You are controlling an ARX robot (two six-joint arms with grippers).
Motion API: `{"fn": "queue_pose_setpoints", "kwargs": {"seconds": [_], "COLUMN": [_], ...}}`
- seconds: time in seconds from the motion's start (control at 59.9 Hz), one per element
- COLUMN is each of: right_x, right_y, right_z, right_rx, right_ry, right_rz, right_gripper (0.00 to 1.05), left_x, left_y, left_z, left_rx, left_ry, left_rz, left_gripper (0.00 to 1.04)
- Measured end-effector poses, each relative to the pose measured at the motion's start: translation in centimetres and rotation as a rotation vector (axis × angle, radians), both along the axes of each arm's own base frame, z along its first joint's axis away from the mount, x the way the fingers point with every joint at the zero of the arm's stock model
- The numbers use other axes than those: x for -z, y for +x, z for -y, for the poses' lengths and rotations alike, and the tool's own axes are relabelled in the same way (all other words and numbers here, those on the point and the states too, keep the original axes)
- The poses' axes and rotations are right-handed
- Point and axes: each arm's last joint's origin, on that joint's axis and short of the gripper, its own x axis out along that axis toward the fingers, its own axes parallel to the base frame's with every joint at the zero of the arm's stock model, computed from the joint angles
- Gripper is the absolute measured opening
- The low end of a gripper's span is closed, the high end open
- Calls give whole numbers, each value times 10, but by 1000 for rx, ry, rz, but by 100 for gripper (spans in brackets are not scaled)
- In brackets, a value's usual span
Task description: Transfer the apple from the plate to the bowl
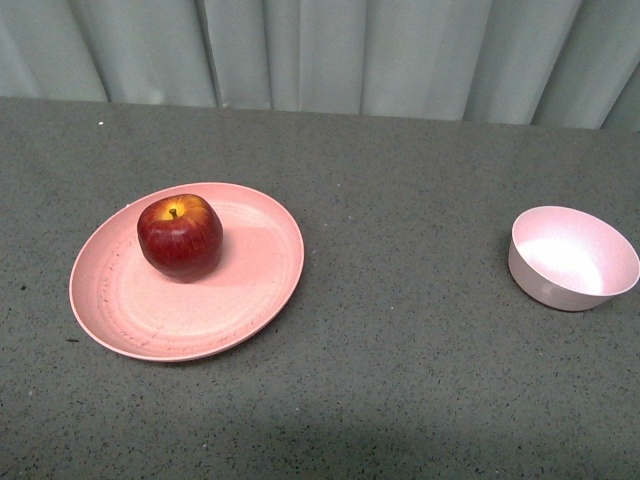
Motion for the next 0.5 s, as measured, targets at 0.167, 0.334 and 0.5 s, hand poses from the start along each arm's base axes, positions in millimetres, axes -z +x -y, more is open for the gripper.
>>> {"fn": "queue_pose_setpoints", "kwargs": {"seconds": [0.167, 0.334, 0.5], "right_x": [0, 0, 0], "right_y": [0, 0, 0], "right_z": [0, 0, 0], "right_rx": [0, 0, 0], "right_ry": [0, 0, 0], "right_rz": [0, 0, 0], "right_gripper": [95, 95, 95], "left_x": [0, 0, 0], "left_y": [0, 0, 0], "left_z": [0, 0, 0], "left_rx": [0, 0, 0], "left_ry": [0, 0, 0], "left_rz": [0, 0, 0], "left_gripper": [98, 98, 98]}}
